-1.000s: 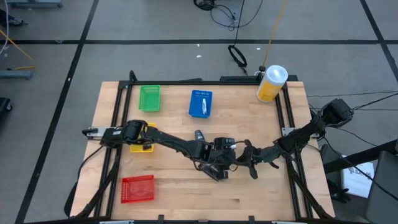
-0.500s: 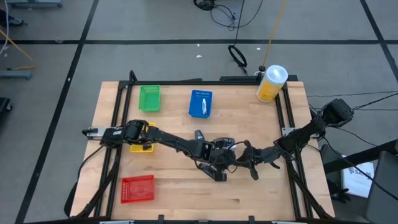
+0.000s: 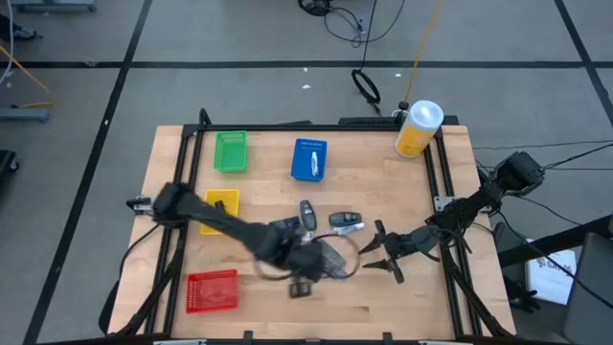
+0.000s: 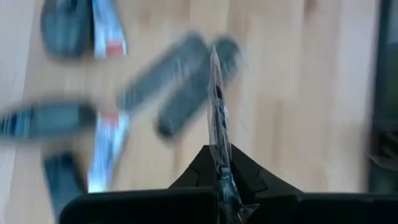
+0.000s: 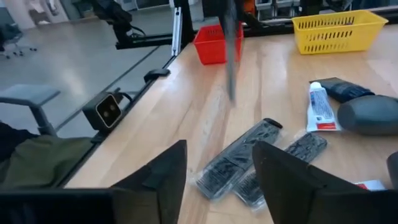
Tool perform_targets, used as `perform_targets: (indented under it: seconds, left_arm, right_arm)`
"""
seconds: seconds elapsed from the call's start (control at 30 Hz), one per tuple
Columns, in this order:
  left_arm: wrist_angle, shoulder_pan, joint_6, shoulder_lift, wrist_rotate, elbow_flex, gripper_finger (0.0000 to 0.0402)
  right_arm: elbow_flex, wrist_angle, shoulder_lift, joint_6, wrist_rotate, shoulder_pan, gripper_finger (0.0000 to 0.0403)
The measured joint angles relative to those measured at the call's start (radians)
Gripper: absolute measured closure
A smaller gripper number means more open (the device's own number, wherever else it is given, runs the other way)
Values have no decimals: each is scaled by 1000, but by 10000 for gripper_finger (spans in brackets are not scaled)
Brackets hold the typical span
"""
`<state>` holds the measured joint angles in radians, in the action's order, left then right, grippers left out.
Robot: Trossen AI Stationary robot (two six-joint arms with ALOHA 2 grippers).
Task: Pick & Place Travel size toiletries
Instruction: Put the black comb in the red basket
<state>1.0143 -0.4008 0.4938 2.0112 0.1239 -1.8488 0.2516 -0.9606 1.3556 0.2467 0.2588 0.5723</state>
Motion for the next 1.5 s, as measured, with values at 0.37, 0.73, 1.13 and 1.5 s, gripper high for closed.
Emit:
perform_targets:
  seconds: [0.37,0.73,1.13,1.5]
  left_arm:
    - [383,-402,834,-198,-29,0,394]
    - [450,-644,1394,-198,63,112,392]
    - [303,-625,1444,-199,-82,385,381]
    - [192,-620,1458,-225,-34,486,377]
  right_arm:
    - [0,2,0,-6,1,-1,225]
    - [0,-10,0,-4,2,-1,226]
    - [0,-8,0,2,2,-1,228]
    - [0,-7,0,2,2,-1,230]
